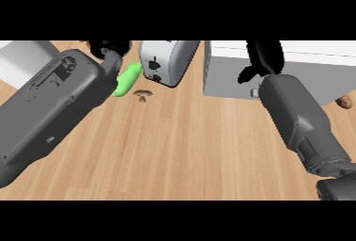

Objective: Pick up the can, place it into the drawer and close the drawer

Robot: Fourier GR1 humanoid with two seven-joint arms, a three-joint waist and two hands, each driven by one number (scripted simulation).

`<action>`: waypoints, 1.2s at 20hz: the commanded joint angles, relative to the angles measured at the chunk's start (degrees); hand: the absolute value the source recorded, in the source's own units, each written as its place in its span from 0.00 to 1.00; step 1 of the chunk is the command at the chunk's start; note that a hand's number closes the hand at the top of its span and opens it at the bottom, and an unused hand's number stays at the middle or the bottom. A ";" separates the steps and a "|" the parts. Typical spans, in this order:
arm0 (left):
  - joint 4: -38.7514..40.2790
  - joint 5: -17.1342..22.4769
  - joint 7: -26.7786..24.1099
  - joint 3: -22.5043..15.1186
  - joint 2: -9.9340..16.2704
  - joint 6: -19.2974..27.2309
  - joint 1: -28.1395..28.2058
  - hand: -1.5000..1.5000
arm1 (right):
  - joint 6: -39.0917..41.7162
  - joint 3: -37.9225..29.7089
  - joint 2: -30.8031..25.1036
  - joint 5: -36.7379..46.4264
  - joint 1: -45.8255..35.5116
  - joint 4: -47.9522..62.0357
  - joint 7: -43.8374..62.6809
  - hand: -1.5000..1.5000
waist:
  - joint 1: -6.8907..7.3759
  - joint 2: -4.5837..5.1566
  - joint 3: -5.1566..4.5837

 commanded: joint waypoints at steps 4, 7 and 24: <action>-1.86 -1.50 1.67 -0.58 0.38 0.93 0.54 0.00 | -0.92 -0.71 -1.74 0.96 -6.20 3.81 1.92 0.00 | 0.48 0.52 0.04; -4.89 -1.40 2.00 -0.64 1.28 0.88 2.06 0.00 | 2.40 -1.60 -3.97 0.39 -8.91 4.97 2.47 0.00 | 1.93 0.55 0.03; -7.43 -1.90 3.81 0.75 2.48 0.97 3.13 0.00 | 16.22 -24.32 0.12 -24.98 -9.89 5.20 -18.08 0.00 | 0.98 0.84 0.15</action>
